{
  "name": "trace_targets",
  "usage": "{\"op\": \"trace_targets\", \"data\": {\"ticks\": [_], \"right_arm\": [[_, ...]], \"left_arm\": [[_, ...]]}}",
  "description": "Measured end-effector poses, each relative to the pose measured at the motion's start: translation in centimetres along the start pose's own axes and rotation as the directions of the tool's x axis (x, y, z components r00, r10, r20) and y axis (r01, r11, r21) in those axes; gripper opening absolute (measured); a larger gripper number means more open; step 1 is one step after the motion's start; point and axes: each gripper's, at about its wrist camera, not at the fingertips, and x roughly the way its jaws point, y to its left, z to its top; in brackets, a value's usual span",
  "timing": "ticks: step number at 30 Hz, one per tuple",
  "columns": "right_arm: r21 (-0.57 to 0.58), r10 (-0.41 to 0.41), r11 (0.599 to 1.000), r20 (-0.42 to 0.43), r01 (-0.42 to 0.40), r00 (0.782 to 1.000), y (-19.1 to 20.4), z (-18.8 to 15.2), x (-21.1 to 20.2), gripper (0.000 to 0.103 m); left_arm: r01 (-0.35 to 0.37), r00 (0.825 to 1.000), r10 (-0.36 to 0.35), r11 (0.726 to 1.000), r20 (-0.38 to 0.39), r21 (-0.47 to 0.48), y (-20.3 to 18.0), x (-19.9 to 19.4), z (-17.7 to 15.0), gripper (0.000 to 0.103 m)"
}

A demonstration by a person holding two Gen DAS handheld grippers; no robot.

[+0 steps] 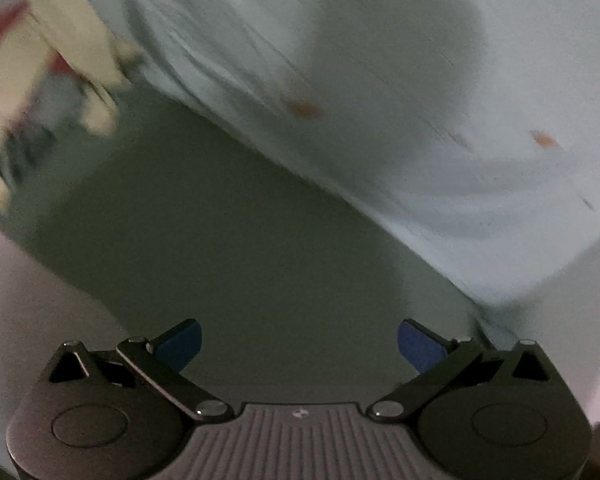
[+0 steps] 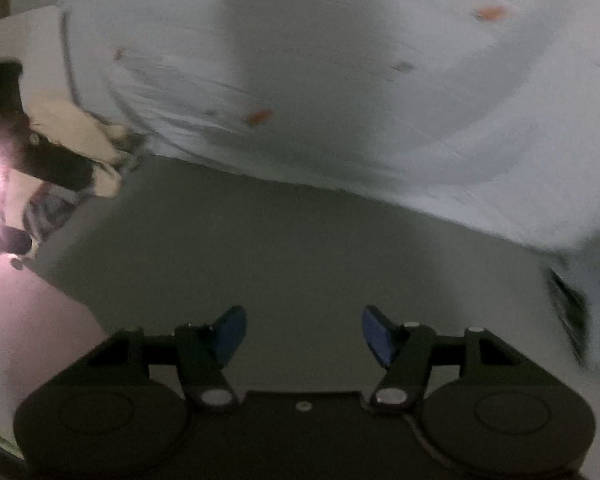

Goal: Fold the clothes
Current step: 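Reach both grippers into the clothes pile and grasp the cream sweater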

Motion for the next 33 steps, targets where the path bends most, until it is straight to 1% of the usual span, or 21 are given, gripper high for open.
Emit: {"op": "trace_targets", "data": {"ticks": [3,4,7,9,10,12,15,16,18,19,20,21,24,25,26,28,29,30,31,32,33], "right_arm": [[-0.061,0.041,0.997,0.043,-0.038,0.998,4.8,4.3,3.8,0.064],[-0.085,0.047,0.995,0.058,-0.042,0.997,6.6,5.8,5.0,0.062],[-0.153,0.111,0.984,0.129,-0.091,0.986,13.0,10.9,8.8,0.059],[-0.220,0.149,0.969,0.154,-0.113,0.977,17.6,14.0,11.3,0.054],[-0.258,0.167,0.959,0.164,-0.121,0.972,20.1,15.5,12.7,0.052],[-0.326,0.212,0.934,0.183,-0.144,0.960,24.6,18.2,14.6,0.046],[-0.435,0.316,0.878,0.210,-0.201,0.925,30.5,21.4,17.6,0.040],[-0.477,0.347,0.853,0.218,-0.211,0.912,32.6,22.2,18.6,0.038],[-0.572,0.397,0.794,0.233,-0.206,0.888,36.9,23.2,20.7,0.029],[-0.613,0.417,0.765,0.234,-0.200,0.878,38.7,23.4,21.8,0.027],[-0.650,0.443,0.733,0.231,-0.201,0.866,40.5,23.3,22.7,0.024],[-0.683,0.467,0.702,0.228,-0.202,0.854,42.1,23.3,23.6,0.023],[-0.748,0.524,0.630,0.214,-0.206,0.824,46.5,23.2,26.8,0.025],[-0.755,0.523,0.625,0.216,-0.198,0.825,47.6,23.3,27.7,0.027],[-0.760,0.520,0.621,0.217,-0.191,0.826,48.5,23.4,28.7,0.031],[-0.758,0.502,0.626,0.211,-0.183,0.839,49.7,23.5,30.6,0.033],[-0.757,0.492,0.629,0.210,-0.178,0.845,50.1,23.6,31.6,0.027],[-0.755,0.483,0.634,0.220,-0.166,0.847,49.9,23.6,32.0,0.012],[-0.747,0.476,0.648,0.244,-0.149,0.845,49.5,23.7,32.0,0.009],[-0.736,0.468,0.663,0.267,-0.134,0.843,49.0,23.9,32.0,0.009],[-0.712,0.459,0.689,0.287,-0.133,0.841,48.3,24.2,31.6,0.008]], "left_arm": [[-0.095,0.990,0.095,0.995,0.109,-0.003,5.5,0.0,5.4,0.103],[-0.119,0.985,0.120,0.993,0.121,-0.013,7.4,0.1,7.1,0.102],[-0.152,0.967,0.159,0.987,0.202,-0.049,13.4,-0.1,13.1,0.102],[-0.220,0.937,0.232,0.973,0.260,-0.072,17.6,0.4,17.3,0.101],[-0.272,0.919,0.285,0.958,0.271,-0.086,19.2,0.8,19.2,0.097],[-0.369,0.875,0.387,0.922,0.293,-0.116,22.3,1.7,23.1,0.093],[-0.442,0.809,0.463,0.885,0.363,-0.143,26.7,2.4,26.9,0.090],[-0.463,0.790,0.483,0.874,0.377,-0.149,28.0,2.8,27.8,0.086],[-0.495,0.767,0.517,0.853,0.379,-0.163,30.4,3.7,29.3,0.077],[-0.509,0.759,0.533,0.844,0.375,-0.170,31.6,4.3,30.0,0.069],[-0.510,0.761,0.537,0.842,0.364,-0.176,32.5,4.9,30.6,0.062],[-0.506,0.768,0.535,0.844,0.351,-0.179,33.4,5.8,31.2,0.060],[-0.497,0.778,0.519,0.853,0.354,-0.160,35.1,7.7,32.4,0.059],[-0.498,0.780,0.517,0.854,0.353,-0.152,35.3,8.2,32.7,0.059],[-0.499,0.782,0.515,0.855,0.352,-0.144,35.5,8.8,32.9,0.059],[-0.495,0.785,0.509,0.858,0.354,-0.137,36.2,10.0,33.6,0.059],[-0.491,0.785,0.504,0.861,0.360,-0.133,36.2,10.4,33.5,0.059],[-0.493,0.784,0.501,0.861,0.366,-0.122,35.9,11.3,33.0,0.059],[-0.500,0.782,0.501,0.859,0.370,-0.107,35.6,11.5,33.2,0.055],[-0.507,0.780,0.501,0.857,0.375,-0.092,35.3,11.8,33.4,0.048],[-0.516,0.777,0.502,0.854,0.379,-0.073,34.7,12.1,33.6,0.043]]}}
